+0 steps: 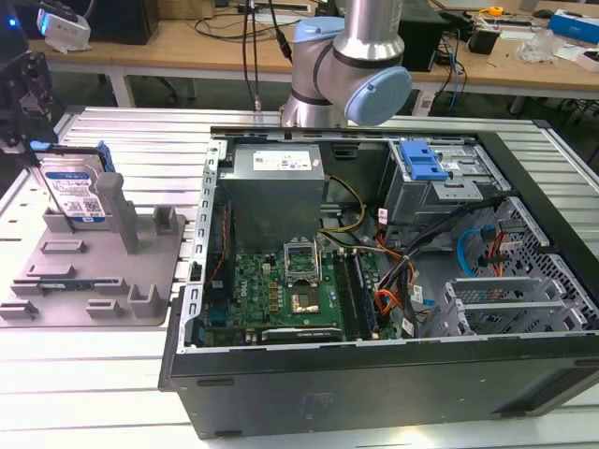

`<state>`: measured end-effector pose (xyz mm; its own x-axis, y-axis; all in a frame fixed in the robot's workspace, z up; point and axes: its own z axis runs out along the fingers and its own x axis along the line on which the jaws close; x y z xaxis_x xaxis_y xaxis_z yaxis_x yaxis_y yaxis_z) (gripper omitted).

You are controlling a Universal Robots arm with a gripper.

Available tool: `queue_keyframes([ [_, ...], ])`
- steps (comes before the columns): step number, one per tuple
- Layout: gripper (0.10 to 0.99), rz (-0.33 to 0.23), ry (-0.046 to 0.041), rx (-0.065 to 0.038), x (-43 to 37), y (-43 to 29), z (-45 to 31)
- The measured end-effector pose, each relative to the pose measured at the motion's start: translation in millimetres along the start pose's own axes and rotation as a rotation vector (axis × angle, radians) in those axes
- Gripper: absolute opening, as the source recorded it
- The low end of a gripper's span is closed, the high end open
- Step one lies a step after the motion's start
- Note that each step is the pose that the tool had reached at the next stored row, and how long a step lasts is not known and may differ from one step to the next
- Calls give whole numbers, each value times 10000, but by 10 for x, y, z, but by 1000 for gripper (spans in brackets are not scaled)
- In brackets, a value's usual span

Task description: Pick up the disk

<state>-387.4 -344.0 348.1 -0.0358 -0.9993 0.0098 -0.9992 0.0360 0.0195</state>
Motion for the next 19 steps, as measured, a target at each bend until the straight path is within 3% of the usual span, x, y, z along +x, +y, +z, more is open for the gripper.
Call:
queue_keyframes([
  [4,557,-62,42,7,-180,11,-1],
  [7,557,-236,148,12,-312,71,1],
  [9,557,-302,170,14,-333,110,6],
  [12,557,-408,227,11,-342,230,32],
  [15,557,-448,262,15,-343,261,73],
  [19,557,-467,275,13,-343,262,73],
])
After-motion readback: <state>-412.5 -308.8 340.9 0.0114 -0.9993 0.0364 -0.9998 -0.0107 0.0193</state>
